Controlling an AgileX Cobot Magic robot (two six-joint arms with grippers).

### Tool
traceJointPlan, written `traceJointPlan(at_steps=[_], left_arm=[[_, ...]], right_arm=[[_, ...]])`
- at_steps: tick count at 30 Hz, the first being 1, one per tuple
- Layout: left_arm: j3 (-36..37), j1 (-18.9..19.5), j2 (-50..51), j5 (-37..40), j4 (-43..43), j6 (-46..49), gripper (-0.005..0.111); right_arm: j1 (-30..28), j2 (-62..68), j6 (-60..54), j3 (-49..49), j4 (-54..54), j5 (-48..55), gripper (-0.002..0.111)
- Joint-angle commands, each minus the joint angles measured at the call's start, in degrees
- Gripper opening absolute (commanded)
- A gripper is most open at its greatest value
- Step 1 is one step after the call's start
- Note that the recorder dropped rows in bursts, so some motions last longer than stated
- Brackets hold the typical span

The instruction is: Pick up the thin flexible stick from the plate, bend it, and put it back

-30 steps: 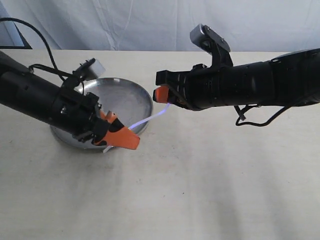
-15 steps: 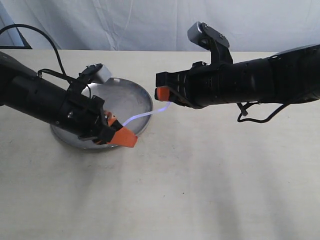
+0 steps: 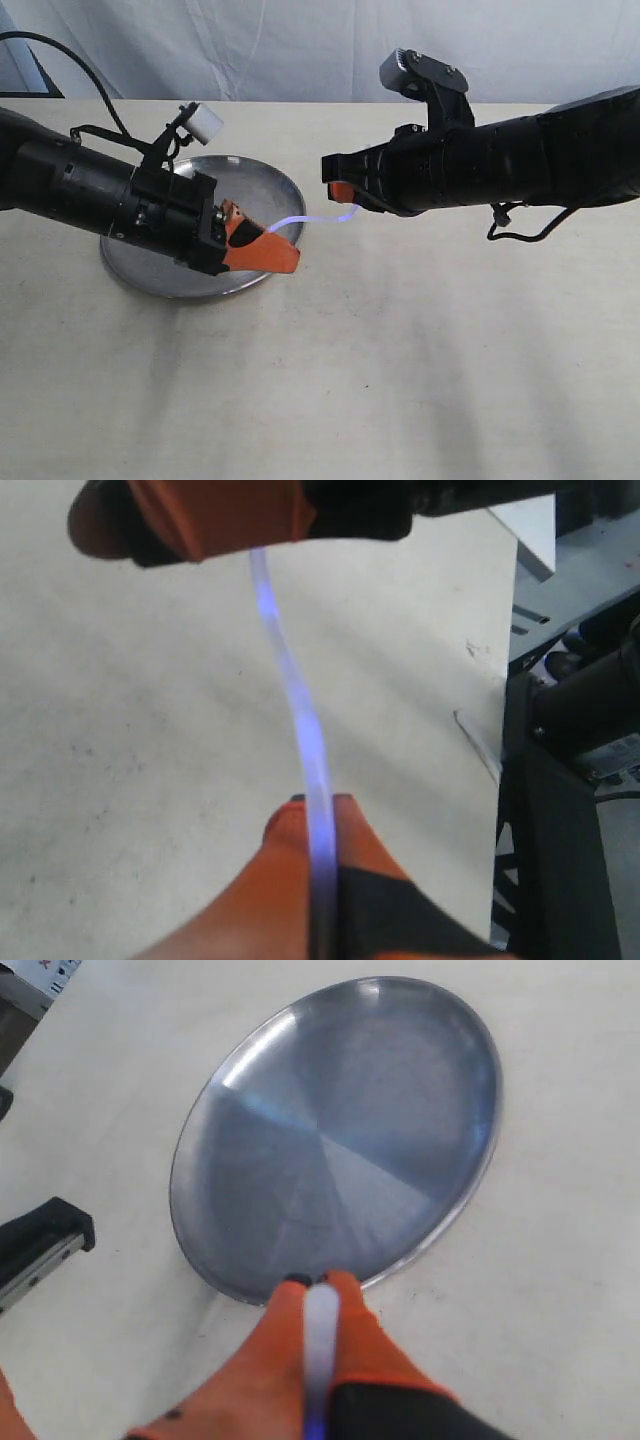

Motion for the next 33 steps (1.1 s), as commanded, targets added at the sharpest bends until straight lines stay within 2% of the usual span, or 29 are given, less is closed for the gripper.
traceJointPlan(at_steps=[1,10,20,33], left_arm=[[-0.23,-0.12,0.12,1.92,-7.91,2.63,0.0],[-0.23,-0.12,0.12,0.08,-10.41,2.63,0.0],[-0.23,-0.12,0.12,-5.29,-10.62,-1.19,0.0],[-0.23,-0.12,0.12,-7.88,-10.5,-1.42,0.0]], right_arm=[[0.07,-0.38,-0.65,-0.16,-1.58,1.83,-0.001],[0.07,-0.38,-0.65,-0.16,-3.33,7.8,-0.001],[0.07,-0.38,-0.65,-0.16,-3.93,13.08,-0.001],[0.07,-0.38,-0.65,-0.16,-8.73,18.08,-0.001]])
